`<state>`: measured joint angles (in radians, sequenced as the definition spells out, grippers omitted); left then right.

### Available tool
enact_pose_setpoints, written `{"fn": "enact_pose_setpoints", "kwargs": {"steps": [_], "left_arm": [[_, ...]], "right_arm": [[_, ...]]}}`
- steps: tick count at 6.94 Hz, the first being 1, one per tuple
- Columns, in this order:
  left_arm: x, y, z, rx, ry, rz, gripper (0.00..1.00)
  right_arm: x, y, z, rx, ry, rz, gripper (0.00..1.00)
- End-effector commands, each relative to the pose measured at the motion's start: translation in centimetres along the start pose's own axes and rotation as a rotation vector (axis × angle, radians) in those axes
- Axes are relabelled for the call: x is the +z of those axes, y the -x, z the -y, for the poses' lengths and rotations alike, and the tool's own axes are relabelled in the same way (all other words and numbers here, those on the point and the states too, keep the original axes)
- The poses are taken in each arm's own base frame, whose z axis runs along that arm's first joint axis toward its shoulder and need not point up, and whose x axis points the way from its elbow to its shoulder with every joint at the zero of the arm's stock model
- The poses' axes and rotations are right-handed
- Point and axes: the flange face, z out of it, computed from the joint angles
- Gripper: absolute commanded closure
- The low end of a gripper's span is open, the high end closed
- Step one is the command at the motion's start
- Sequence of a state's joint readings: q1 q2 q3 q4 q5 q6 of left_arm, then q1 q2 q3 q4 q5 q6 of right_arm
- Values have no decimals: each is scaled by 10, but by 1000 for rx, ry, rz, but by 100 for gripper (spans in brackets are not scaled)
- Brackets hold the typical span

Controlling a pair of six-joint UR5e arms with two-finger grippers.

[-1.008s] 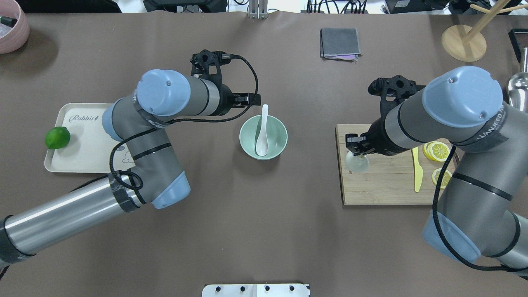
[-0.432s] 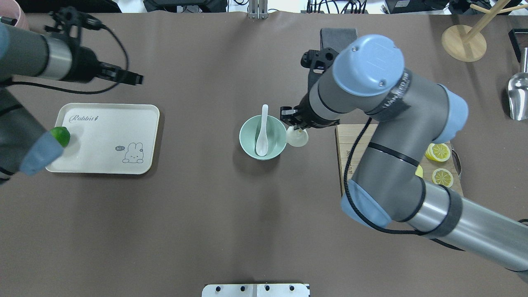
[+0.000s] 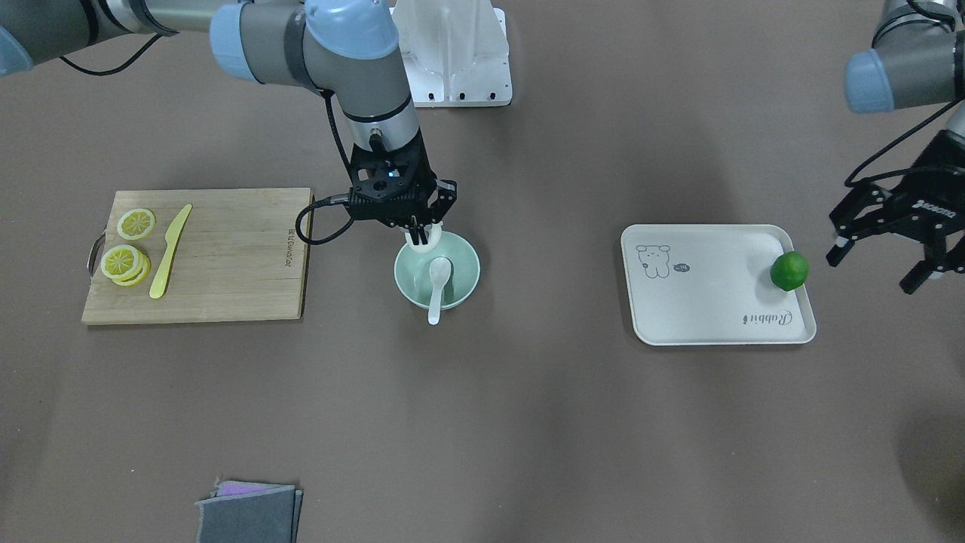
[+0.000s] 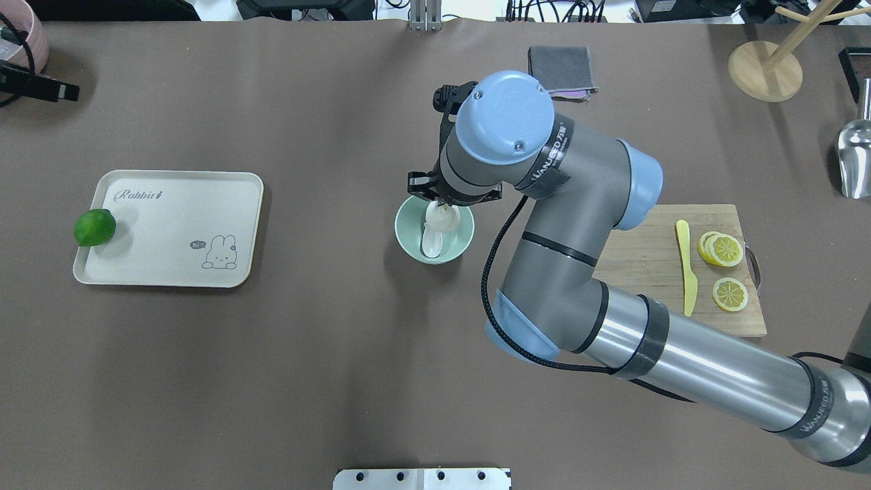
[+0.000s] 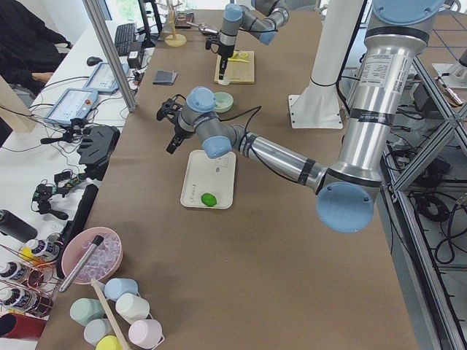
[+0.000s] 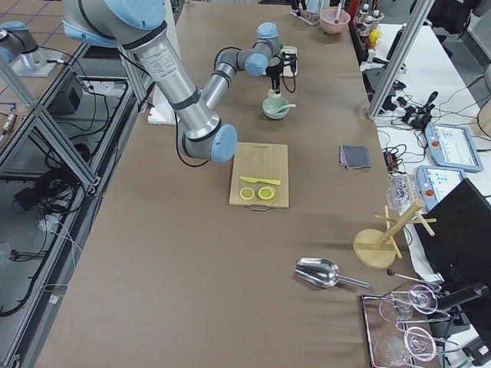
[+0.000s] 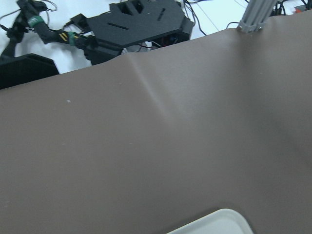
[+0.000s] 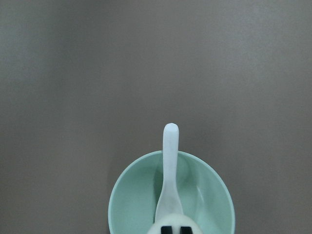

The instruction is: Put spoon and bun in bowl

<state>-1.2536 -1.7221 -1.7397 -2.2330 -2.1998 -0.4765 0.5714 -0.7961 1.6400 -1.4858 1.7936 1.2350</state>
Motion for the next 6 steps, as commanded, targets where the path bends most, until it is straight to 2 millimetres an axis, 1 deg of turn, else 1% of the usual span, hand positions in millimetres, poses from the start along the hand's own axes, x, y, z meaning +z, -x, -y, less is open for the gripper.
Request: {"fn": "enact_pose_setpoints", "kwargs": {"steps": [1,2,3,4,5,6], "left_arm": [[-7,20,-6,-2,6,12,2],[-6,23,-7,-6,9,16,2],[-1,28,-10,-13,16,21,2],[3,32,-12,-15,20,22,2],[2,31,-12,-11,18,18,2],[3,32,-12,-4,19,20,2]], "right_arm": [[27,12,-7,-6,-23,19,100],[24,14,-6,17,-26,30,43],[24,17,-9,57,-24,34,0],[23,16,-9,50,-24,35,0],[3,18,2,46,-41,70,0],[-26,-16,18,32,-31,94,0]]}}
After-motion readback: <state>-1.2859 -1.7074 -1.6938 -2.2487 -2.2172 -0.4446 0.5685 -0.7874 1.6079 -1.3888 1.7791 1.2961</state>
